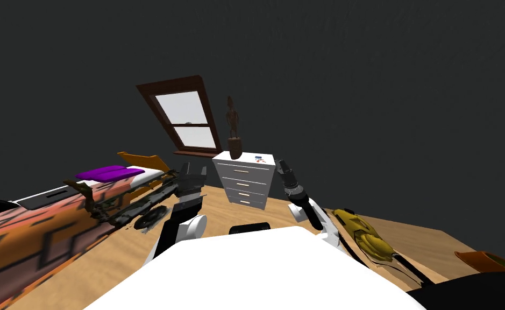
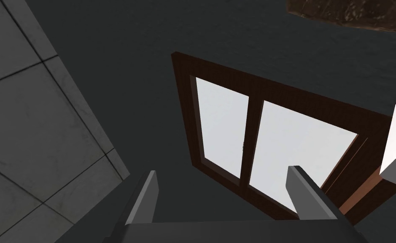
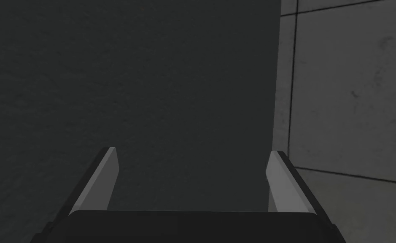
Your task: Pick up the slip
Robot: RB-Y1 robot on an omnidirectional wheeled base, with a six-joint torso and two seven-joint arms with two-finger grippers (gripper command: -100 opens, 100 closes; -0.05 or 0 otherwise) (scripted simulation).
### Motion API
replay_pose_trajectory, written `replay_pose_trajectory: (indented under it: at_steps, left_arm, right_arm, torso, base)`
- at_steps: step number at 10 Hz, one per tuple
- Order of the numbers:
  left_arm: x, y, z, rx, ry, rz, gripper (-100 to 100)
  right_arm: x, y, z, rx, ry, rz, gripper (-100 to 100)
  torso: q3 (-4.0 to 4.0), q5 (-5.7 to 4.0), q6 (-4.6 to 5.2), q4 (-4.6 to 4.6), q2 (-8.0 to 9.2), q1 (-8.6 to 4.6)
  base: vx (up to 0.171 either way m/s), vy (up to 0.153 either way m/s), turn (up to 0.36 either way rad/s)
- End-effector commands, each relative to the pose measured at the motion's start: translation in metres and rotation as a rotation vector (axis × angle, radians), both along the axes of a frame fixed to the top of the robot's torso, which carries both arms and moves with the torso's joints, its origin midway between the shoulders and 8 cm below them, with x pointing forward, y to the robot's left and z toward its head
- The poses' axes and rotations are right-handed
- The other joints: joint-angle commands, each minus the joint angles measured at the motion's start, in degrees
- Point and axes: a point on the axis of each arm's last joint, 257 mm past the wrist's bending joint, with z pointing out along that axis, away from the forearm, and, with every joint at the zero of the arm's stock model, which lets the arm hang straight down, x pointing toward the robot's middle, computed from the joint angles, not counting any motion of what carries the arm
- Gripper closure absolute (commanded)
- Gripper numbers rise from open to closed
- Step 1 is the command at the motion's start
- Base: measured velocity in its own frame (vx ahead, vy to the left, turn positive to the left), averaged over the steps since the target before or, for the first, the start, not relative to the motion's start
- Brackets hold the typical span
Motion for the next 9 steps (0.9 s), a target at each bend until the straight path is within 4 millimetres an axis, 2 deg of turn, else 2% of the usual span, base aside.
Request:
replay_pose_trajectory:
  at_steps: [1, 9]
  left_arm:
    - [0.000, 0.000, 0.000, 0.000, 0.000, 0.000, 0]
    - [0.000, 0.000, 0.000, 0.000, 0.000, 0.000, 0]
  right_arm:
    - [0.001, 0.013, -0.004, -0.055, -0.017, 0.048, -100]
    - [0.004, 0.053, -0.030, -0.337, -0.073, 0.222, -100]
  torso:
    - [0.00, 0.00, 0.00, 0.00, 0.00, 0.00]
    - [-0.01, 0.01, 0.02, 0.00, -0.02, 0.03]
  base:
    - [-0.015, 0.033, 0.155]
    - [-0.006, 0.035, 0.108]
